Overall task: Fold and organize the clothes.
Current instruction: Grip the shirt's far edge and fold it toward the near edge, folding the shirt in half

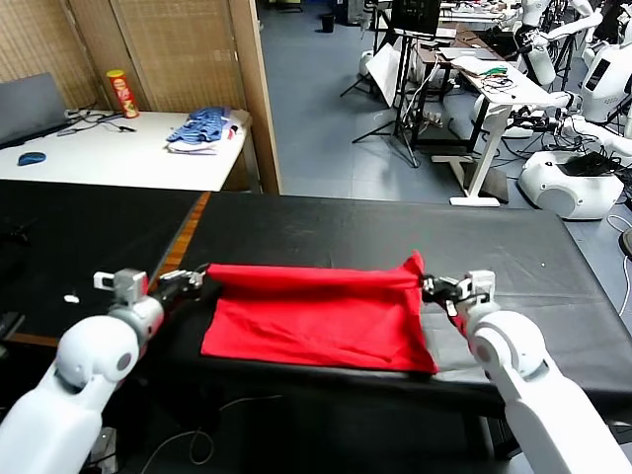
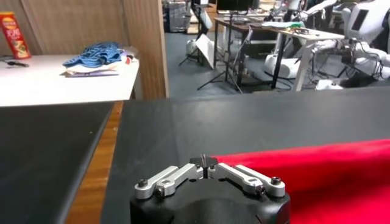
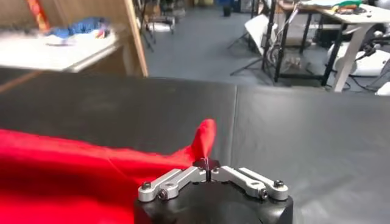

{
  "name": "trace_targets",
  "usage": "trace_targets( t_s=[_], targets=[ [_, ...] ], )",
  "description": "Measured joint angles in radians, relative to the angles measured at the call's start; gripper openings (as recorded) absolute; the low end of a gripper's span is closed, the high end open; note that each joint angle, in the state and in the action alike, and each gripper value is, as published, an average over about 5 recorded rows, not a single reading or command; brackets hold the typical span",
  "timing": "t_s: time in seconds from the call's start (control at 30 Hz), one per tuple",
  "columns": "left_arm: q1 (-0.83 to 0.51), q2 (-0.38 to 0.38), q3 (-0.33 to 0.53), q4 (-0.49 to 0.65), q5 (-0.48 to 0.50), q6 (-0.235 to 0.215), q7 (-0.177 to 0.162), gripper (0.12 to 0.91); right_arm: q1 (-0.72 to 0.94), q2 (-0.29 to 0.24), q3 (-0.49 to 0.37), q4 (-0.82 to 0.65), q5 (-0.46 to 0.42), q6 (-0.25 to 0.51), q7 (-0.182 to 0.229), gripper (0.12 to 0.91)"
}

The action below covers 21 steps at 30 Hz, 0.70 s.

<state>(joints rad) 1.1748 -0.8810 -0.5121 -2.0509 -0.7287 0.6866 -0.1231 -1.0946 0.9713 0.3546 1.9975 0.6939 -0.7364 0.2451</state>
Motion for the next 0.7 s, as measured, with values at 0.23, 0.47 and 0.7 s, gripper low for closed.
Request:
trace_targets(
  t_s=[0.23,0.47,0.7],
  targets=[
    [0.096,-0.012,-0.027,-0.051,0.048,0.015,0.007,0.125,-0.065,-0.019,0.007,0.021,-0.013,0.0,-0.008,0.125],
    [0.154,-0.03,-0.029,-0.059,0.102,0.033,0.021,0.125,-0.099,-0.019,0.001,0.027,-0.017,0.0,-0.023,0.136],
    [0.19,-0.041,-0.036,-0.076,0.142,0.05,0.033,0.224,-0.128,-0.032,0.038,0.063,0.018,0.0,-0.026,0.429]
  ],
)
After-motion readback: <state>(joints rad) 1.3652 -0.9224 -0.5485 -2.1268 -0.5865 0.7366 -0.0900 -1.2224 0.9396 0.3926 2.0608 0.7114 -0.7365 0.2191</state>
